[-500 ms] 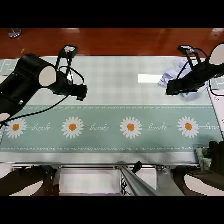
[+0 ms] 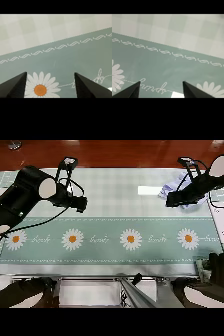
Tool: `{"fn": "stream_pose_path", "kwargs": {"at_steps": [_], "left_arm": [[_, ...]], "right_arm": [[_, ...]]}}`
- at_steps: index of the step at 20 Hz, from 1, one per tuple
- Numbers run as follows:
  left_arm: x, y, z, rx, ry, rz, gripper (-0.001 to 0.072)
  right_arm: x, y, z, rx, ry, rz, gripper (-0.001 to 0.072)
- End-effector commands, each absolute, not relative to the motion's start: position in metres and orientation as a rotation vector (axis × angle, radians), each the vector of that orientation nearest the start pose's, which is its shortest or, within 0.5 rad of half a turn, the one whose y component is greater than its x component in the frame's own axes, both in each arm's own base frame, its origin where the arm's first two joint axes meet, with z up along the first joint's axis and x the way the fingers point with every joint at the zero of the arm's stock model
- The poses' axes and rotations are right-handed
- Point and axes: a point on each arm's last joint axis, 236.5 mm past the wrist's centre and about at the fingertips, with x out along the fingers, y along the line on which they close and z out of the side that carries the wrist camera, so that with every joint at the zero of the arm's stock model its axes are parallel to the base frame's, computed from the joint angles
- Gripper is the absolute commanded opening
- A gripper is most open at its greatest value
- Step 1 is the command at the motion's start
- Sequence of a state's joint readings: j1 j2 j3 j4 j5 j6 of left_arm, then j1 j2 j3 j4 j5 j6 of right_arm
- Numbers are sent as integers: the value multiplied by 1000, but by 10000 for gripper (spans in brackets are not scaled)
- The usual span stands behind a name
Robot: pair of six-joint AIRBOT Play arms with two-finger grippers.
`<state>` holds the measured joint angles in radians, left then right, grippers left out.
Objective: Fold the shirts.
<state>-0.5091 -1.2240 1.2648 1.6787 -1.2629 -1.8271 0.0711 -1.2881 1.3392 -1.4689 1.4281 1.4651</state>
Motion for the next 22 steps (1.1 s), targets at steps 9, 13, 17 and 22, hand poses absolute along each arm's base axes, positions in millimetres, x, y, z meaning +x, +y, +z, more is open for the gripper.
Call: {"fn": "stream_pose_path", "kwargs": {"at_steps": [9, 13, 17, 22], "left_arm": [[349, -167, 62, 169, 1176, -227, 713], [367, -178, 71, 144, 1088, -253, 713], [373, -186, 74, 121, 1057, -272, 713], [401, -205, 94, 77, 902, -317, 713]], "right_arm": [[368, 51, 54, -51, 1340, 207, 608], [391, 52, 61, -47, 1239, 198, 608], [411, 52, 68, -46, 1149, 188, 607], [457, 35, 93, -121, 933, 121, 588]]}}
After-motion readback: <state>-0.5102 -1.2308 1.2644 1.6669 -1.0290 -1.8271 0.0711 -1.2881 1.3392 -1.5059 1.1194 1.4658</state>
